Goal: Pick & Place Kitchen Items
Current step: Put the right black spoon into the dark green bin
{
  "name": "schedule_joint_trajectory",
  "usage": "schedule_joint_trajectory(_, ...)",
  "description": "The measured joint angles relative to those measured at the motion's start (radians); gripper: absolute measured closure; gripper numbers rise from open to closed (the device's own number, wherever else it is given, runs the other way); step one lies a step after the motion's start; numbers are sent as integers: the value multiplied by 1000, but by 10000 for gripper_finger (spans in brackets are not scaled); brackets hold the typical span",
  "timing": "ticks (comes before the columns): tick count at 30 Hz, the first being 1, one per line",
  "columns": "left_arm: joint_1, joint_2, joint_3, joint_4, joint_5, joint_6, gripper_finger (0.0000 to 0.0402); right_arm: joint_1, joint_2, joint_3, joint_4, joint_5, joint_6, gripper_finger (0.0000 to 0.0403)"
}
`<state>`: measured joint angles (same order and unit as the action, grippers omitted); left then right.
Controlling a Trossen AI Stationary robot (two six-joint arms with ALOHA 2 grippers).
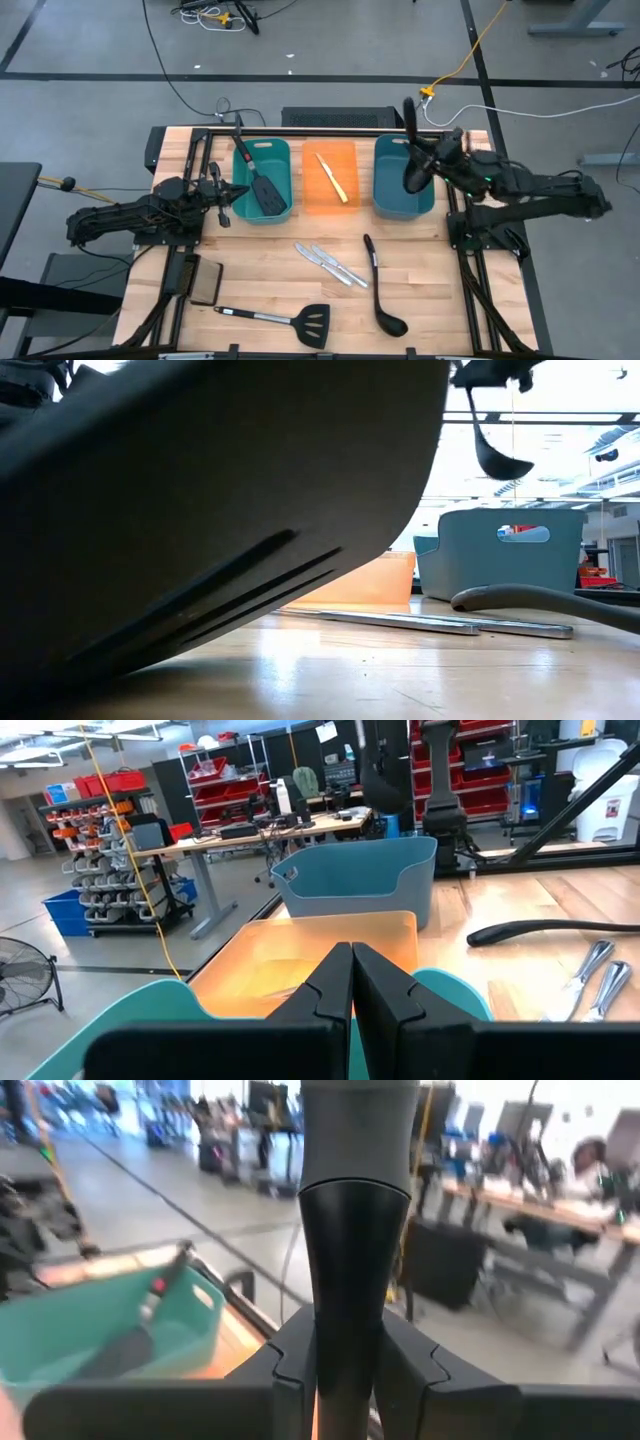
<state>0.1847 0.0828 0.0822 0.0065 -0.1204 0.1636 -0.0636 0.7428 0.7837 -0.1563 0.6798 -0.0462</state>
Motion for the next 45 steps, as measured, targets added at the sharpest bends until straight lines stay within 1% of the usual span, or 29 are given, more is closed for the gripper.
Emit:
schedule_joint_trajectory(4, 0, 0, 0, -19, 0, -12, 384, -137, 89, 0, -49, -83, 83, 332)
schedule_joint_trajectory(8, 0, 0, 0, -24, 0, -14, 384, -222, 201, 0, -63, -142, 145, 332)
schedule_joint_trajectory(13, 0, 0, 0, -24, 0, -13, 384, -285, 321, 0, -64, -145, 183, 332)
schedule_joint_trajectory(18, 0, 0, 0, -24, 0, -6, 384, -326, 396, -12, -41, -138, 249, 332)
schedule_joint_trajectory(20, 0, 0, 0, -24, 0, -6, 384, -337, 411, -36, -6, -138, 279, 332)
schedule_joint_trajectory(28, 0, 0, 0, -24, 1, -2, 384, -367, 422, -165, 94, -141, 300, 332)
schedule_joint_trajectory(33, 0, 0, 0, -24, 1, 6, 384, -383, 421, -208, 157, -188, 301, 332)
schedule_joint_trajectory(38, 0, 0, 0, -24, 0, 5, 384, -412, 421, -236, 145, -205, 305, 332)
schedule_joint_trajectory(45, 0, 0, 0, -24, 0, 5, 384, -448, 421, -237, 130, -254, 319, 332)
